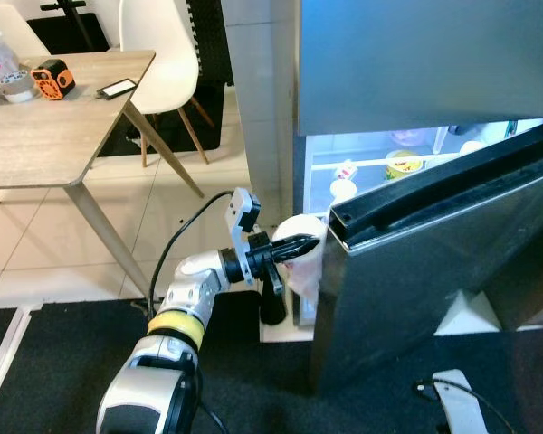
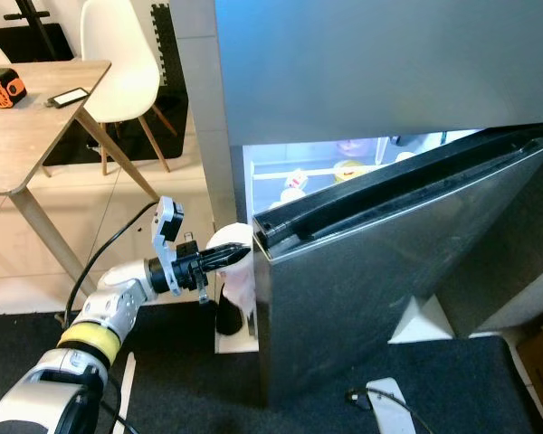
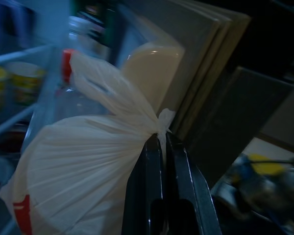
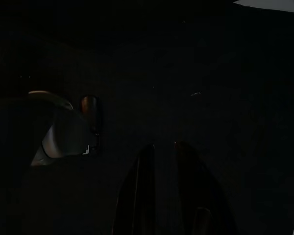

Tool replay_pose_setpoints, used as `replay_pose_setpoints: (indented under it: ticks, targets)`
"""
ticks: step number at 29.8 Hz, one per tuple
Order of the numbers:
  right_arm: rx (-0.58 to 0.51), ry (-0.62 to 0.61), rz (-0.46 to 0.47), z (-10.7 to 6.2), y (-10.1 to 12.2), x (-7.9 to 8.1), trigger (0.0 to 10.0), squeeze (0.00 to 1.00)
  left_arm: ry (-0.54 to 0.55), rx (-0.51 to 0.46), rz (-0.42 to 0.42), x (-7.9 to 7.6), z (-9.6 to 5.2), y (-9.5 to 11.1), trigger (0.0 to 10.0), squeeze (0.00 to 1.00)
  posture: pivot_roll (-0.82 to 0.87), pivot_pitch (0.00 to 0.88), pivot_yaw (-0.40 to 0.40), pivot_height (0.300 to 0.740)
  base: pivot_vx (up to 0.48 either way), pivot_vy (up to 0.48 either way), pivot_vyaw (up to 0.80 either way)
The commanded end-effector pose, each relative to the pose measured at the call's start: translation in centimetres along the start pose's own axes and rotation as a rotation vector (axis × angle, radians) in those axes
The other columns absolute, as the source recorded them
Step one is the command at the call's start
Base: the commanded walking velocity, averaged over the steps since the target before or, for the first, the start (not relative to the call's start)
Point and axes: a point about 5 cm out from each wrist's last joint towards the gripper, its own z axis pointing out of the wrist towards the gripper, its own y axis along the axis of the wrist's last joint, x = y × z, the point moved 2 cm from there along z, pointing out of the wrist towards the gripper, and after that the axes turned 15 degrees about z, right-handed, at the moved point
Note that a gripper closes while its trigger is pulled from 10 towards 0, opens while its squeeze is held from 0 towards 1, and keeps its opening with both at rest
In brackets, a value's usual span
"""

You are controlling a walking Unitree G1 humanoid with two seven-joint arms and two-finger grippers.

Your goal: Restocking fridge

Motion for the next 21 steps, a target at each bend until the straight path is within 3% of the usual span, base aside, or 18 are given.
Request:
replay_pose_setpoints:
  ticks: [1,6,9,14,16,17,18,19,21]
  targets:
    - [0.021,0.001,-0.015,0.0,-0.6,0.2,10.0,0.0,-0.074,-0.002,-0.006,-0.7,-0.1,0.2,10.0,0.0,-0.08,0.062,0.045,0.74,0.0,0.0,0.0]
    - [0.034,0.002,-0.025,0.0,-0.9,0.3,10.0,0.0,-0.07,0.049,-0.064,-1.5,-1.3,-1.1,10.0,0.0,-0.09,0.058,0.048,0.74,0.0,0.0,0.0]
    - [0.039,0.001,-0.01,0.0,-1.1,0.4,10.0,0.0,0.051,0.122,-0.102,-1.5,-3.2,-3.2,10.0,0.0,-0.09,0.055,0.054,0.74,0.0,0.0,0.0]
    - [0.081,0.019,0.001,0.0,-2.1,0.5,10.0,0.0,0.363,0.279,-0.194,-1.6,-7.9,-7.1,10.0,0.0,-0.09,0.056,0.054,0.74,0.0,0.0,-0.48]
    - [0.085,0.019,-0.006,-0.1,-2.2,0.5,10.0,0.0,0.392,0.292,-0.203,-1.6,-8.3,-7.4,10.0,0.0,-0.09,0.056,0.054,0.74,0.0,0.0,-0.8]
    - [0.089,0.018,-0.007,-0.1,-2.3,0.5,10.0,0.0,0.457,0.306,-0.223,-1.6,-9.2,-7.8,10.0,0.0,-0.08,0.056,0.053,0.74,0.0,0.0,-0.79]
    - [0.103,0.02,-0.013,-0.1,-2.7,0.6,10.0,0.0,0.632,0.348,-0.278,-1.8,-11.7,-9.1,10.0,0.0,-0.08,0.056,0.053,0.74,0.0,0.0,-0.79]
    - [0.108,0.021,-0.013,-0.1,-2.8,0.7,10.0,0.0,0.712,0.38,-0.299,-2.1,-12.9,-9.8,10.0,0.0,-0.07,0.053,0.053,0.74,0.0,0.0,-0.79]
    - [0.111,0.021,-0.013,-0.1,-2.9,0.7,10.0,0.0,0.754,0.401,-0.309,-2.3,-13.5,-10.2,10.0,0.0,-0.07,0.053,0.053,0.74,0.0,0.0,-0.79]
